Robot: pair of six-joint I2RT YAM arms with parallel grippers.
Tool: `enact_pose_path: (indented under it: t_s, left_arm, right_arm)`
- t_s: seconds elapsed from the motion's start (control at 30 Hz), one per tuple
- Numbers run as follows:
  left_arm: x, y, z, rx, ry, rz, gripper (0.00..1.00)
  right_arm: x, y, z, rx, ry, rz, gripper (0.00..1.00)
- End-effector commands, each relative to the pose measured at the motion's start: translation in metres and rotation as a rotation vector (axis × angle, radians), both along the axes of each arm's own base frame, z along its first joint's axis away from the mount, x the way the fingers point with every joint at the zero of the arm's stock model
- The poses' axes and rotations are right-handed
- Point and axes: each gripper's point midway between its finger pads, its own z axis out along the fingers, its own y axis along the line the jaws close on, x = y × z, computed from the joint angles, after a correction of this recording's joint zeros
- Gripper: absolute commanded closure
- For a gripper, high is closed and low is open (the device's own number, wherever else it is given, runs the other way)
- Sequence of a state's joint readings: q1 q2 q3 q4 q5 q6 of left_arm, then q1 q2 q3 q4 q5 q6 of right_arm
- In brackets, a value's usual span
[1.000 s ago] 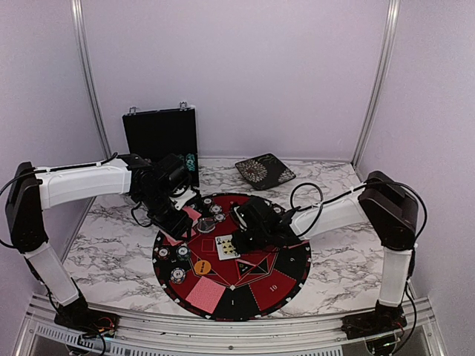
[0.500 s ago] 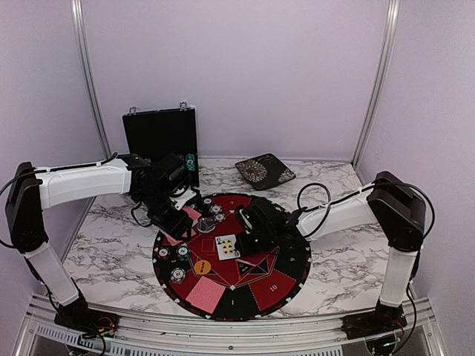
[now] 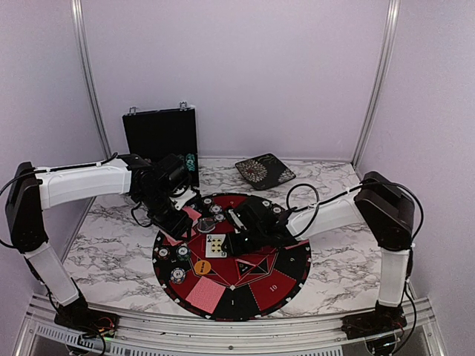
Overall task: Distribute texas hold em gaming equipment
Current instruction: Move the poker card to the community card area.
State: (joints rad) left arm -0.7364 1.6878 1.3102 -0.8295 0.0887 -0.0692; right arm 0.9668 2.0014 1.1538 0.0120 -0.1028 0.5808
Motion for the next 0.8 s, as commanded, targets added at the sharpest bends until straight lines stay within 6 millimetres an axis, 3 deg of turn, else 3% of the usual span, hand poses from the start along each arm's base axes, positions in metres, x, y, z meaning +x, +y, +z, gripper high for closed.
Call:
enact_pose_path:
  t_s: [0.0, 0.5, 0.77]
  left_arm:
    - [0.002, -0.001, 0.008, -0.032, -0.024, -0.005, 0.65]
    - [0.003, -0.001, 0.007, -0.034, -0.023, -0.005, 0.65]
    - [0.002, -0.002, 0.008, -0.039, -0.020, -0.005, 0.65]
  right_arm:
    - [-0.015, 0.008, -0.024, -0.034, 0.070, 0.038, 0.83]
    - [-0.014, 0.025, -0.026, -0.028, 0.068, 0.077, 0.83]
    - [-0.013, 0.029, -0.012, -0.007, 0.053, 0.085, 0.83]
